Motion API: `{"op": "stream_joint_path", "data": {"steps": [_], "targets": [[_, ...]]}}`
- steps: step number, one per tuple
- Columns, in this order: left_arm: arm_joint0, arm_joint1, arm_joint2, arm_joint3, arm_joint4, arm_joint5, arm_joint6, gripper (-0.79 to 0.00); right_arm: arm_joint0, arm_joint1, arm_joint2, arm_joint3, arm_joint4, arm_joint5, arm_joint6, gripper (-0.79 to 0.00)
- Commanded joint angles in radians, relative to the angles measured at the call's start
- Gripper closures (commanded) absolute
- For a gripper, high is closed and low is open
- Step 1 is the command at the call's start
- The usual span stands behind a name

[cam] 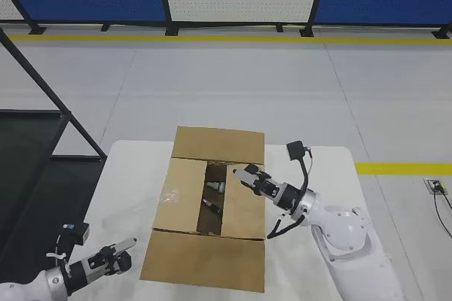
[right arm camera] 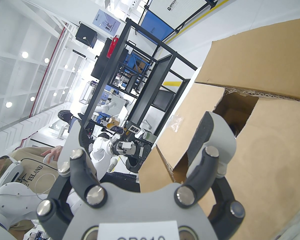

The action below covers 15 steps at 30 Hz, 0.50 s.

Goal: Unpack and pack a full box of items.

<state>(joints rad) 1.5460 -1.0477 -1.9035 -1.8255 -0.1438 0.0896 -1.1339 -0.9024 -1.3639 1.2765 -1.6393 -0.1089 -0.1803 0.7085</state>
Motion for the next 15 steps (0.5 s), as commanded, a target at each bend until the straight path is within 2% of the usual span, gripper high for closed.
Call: {"op": "stream_joint_path", "data": {"steps": [1,3,5,8,11,15], "targets": [[-0.001,0.001,0.024,-0.007,-0.005,-0.001,-0.007,-0.785,0.0,0.0,0.0,0.0,0.0,0.0,0.0,-0.785],[-0.012,0.001,0.04,-0.008,-0.026,-0.01,0.007,-0.785,-0.005,0.0,-0.002,0.0,0.0,0.0,-0.005,-0.785],[-0.032,-0.004,0.044,0.01,-0.093,-0.005,0.08,-0.785,-0.006,0.0,-0.008,0.014,0.015,-0.006,-0.008,-0.785],[-0.058,-0.013,0.034,0.045,-0.27,0.008,0.152,-0.785,0.018,-0.001,-0.027,0.059,0.045,-0.014,0.017,-0.785],[-0.065,-0.022,0.009,0.075,-0.385,0.024,0.275,-0.785,0.047,-0.002,-0.049,0.095,0.051,-0.043,0.044,-0.785],[-0.059,-0.037,0.023,0.099,-0.463,0.022,0.49,-0.785,0.082,-0.004,-0.068,0.129,0.068,-0.065,0.054,-0.785]]}}
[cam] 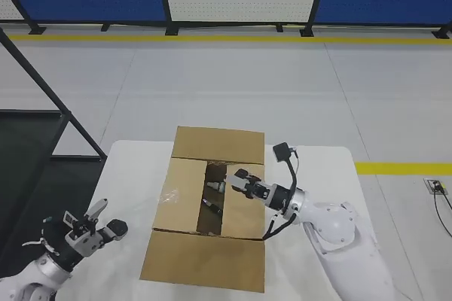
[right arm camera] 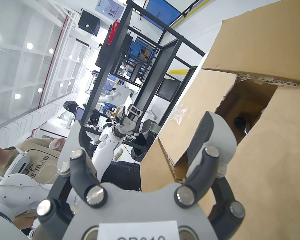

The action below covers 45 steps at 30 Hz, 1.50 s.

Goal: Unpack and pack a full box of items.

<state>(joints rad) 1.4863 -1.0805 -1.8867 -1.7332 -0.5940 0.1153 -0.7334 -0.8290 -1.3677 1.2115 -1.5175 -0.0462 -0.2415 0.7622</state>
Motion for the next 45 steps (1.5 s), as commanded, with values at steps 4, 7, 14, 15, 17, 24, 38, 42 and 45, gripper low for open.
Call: {"op": "stream_joint_path", "data": {"steps": [4,7,14,15,17,24,38,42,45], "targets": [[0.011,-0.017,0.093,0.002,0.037,-0.01,0.244,-0.785,0.037,-0.002,-0.017,0.027,0.029,-0.026,0.004,-0.785],[0.007,-0.025,0.151,0.008,0.058,0.002,0.307,-0.785,0.051,-0.003,-0.026,0.035,0.035,-0.033,0.005,-0.785],[-0.058,-0.045,0.275,0.063,0.038,0.003,0.419,-0.785,0.057,-0.001,-0.036,0.037,0.04,-0.039,0.0,-0.785],[-0.072,-0.048,0.285,0.074,0.03,-0.004,0.438,-0.785,0.055,0.0,-0.036,0.036,0.04,-0.038,-0.001,-0.785],[-0.101,-0.055,0.308,0.095,0.003,-0.003,0.47,-0.785,0.049,0.001,-0.036,0.03,0.04,-0.038,-0.003,-0.785],[-0.183,-0.071,0.357,0.16,-0.018,-0.054,0.551,-0.785,0.031,0.007,-0.031,0.012,0.039,-0.033,-0.008,-0.785],[-0.2,-0.087,0.35,0.177,-0.035,-0.15,0.618,-0.785,0.04,0.011,-0.048,0.009,0.043,-0.018,-0.01,-0.785],[-0.209,-0.09,0.373,0.194,-0.011,-0.138,0.602,-0.785,0.044,0.012,-0.053,0.01,0.044,-0.016,-0.01,-0.785],[-0.213,-0.093,0.384,0.2,-0.004,-0.134,0.592,-0.785,0.045,0.014,-0.055,0.01,0.041,-0.014,-0.012,-0.785]]}}
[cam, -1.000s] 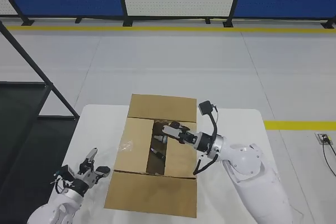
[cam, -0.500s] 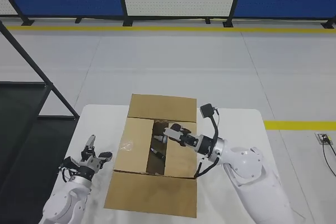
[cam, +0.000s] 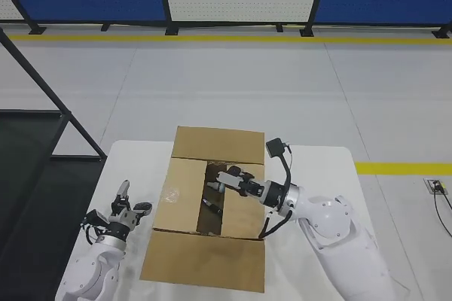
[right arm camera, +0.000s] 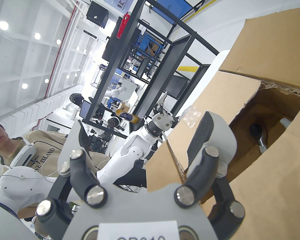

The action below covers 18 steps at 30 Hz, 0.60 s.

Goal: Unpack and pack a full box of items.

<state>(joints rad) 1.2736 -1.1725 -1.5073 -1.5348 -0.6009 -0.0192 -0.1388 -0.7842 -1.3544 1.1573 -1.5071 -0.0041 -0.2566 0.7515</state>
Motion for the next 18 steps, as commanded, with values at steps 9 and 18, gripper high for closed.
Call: {"op": "stream_joint_path", "data": {"steps": [9,18], "targets": [[-0.032,-0.013,0.02,0.02,-0.027,-0.005,0.02,-0.785,-0.003,0.005,0.001,-0.001,0.002,0.004,-0.006,-0.785],[-0.04,-0.021,0.027,0.022,-0.014,-0.007,0.044,0.0,-0.003,0.007,-0.007,0.002,0.006,0.006,-0.005,-0.785]]}}
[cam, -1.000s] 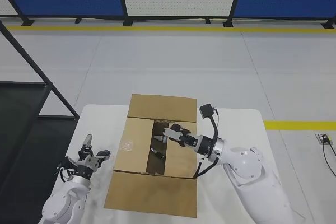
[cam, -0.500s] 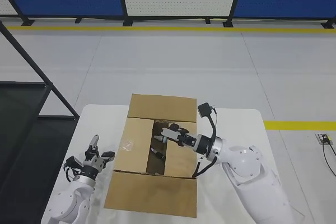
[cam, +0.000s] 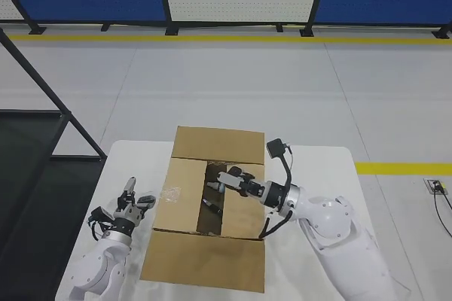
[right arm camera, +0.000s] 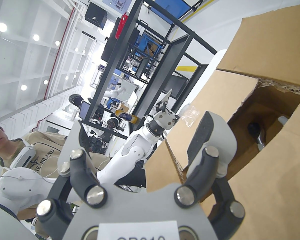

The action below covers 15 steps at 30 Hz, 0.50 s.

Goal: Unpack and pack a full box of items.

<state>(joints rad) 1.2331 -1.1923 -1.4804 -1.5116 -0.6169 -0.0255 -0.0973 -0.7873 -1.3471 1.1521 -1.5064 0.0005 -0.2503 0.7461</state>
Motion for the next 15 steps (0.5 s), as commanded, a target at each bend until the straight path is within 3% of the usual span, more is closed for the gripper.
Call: {"op": "stream_joint_path", "data": {"steps": [1,15], "targets": [[0.001,-0.001,0.0,-0.002,0.004,-0.001,0.004,0.0,0.001,-0.001,-0.008,0.004,0.006,0.0,0.005,-0.785],[0.026,-0.007,-0.029,-0.023,0.018,-0.016,0.015,0.0,0.18,-0.055,-0.21,0.242,0.046,0.079,0.037,-0.785]]}}
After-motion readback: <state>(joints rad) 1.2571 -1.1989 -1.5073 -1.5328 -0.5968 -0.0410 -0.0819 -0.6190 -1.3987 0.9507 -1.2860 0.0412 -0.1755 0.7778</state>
